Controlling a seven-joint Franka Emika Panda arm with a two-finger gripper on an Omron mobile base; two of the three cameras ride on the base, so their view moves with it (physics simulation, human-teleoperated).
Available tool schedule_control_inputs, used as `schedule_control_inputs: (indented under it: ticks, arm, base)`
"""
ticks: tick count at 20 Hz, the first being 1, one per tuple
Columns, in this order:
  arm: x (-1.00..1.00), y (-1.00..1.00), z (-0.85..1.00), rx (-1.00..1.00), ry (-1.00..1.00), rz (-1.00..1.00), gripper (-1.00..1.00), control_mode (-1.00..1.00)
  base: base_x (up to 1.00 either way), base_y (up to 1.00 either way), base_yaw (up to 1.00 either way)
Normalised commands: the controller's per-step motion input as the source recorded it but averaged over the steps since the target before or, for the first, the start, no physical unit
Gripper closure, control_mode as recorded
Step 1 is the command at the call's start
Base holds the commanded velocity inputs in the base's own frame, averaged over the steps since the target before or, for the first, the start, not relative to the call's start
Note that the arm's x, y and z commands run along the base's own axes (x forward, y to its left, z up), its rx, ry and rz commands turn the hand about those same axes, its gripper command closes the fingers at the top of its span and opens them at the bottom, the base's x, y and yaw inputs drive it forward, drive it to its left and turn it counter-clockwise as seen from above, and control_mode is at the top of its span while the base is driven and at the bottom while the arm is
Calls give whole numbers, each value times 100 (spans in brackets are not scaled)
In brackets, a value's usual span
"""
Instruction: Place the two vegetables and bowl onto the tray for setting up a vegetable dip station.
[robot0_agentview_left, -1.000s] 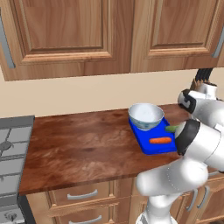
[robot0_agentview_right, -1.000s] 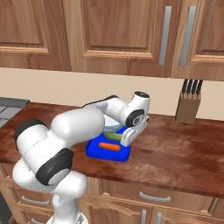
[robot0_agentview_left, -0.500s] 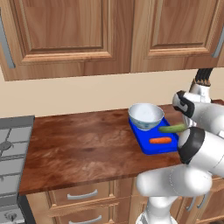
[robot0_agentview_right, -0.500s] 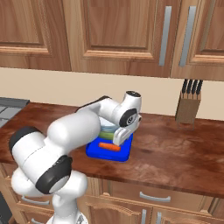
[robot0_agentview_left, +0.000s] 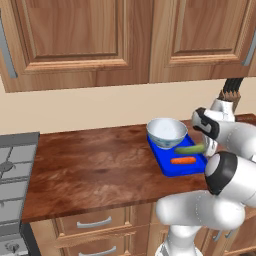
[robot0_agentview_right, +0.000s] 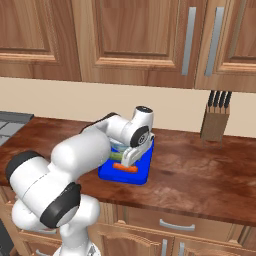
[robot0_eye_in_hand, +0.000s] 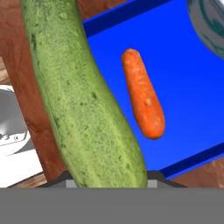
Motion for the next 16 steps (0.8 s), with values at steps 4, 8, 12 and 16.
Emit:
schedule_control_inputs:
  ticks: [4, 8, 12, 16]
  arm:
    - [3, 15, -20, 0, 4, 0, 100, -100]
    - [1, 13, -20, 0, 2, 0, 100, -100]
    - [12, 10, -20, 0, 3, 0, 100, -100]
    - [17, 1, -19, 0, 4, 0, 100, -100]
  base:
    - [0, 0, 0]
    - [0, 0, 0]
    - [0, 0, 0]
    - [0, 0, 0]
